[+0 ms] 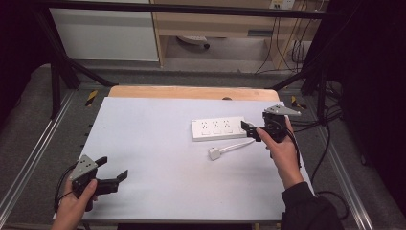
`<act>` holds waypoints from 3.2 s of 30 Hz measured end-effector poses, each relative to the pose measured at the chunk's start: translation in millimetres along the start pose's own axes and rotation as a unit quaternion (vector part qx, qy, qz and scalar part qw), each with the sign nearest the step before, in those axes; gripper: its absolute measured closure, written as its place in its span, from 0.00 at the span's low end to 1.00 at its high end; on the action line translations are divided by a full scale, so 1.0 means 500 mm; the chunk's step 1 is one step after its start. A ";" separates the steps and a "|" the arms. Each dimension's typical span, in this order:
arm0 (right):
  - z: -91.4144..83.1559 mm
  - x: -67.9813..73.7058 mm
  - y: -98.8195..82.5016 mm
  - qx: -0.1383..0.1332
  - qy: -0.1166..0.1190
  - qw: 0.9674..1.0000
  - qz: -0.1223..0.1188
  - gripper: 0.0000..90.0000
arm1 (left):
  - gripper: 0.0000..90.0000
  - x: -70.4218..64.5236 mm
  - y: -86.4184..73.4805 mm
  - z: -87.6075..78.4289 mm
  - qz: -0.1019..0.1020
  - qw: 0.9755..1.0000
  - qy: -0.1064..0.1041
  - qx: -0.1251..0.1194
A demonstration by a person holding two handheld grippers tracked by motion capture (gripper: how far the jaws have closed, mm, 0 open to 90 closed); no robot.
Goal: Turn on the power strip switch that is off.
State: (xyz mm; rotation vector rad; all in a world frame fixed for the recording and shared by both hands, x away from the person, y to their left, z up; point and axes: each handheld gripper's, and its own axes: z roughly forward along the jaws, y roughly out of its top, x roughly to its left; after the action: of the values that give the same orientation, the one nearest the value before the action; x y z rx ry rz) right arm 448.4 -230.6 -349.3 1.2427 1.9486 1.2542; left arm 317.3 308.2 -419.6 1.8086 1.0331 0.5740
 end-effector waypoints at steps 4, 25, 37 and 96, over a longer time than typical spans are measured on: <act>0.018 -0.002 0.002 0.008 -0.004 1.000 0.004 0.06 | 0.06 -0.001 0.000 0.001 0.001 1.000 -0.002 0.002; 0.081 -0.001 -0.004 0.024 -0.003 1.000 0.014 0.10 | 0.06 -0.001 -0.001 0.001 0.003 1.000 -0.004 0.005; 0.110 0.003 -0.003 0.028 -0.006 0.999 0.023 0.18 | 0.06 -0.001 -0.001 0.001 0.004 1.000 -0.005 0.005; 0.195 0.023 -0.045 0.070 0.008 0.998 -0.001 1.00 | 0.07 0.000 -0.001 -0.001 0.005 1.000 -0.005 0.007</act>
State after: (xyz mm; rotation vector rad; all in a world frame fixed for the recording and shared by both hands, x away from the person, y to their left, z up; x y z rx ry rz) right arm 510.3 -182.2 -412.3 1.3001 2.0796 1.1465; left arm 316.8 308.3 -419.9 1.8268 1.0250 0.5649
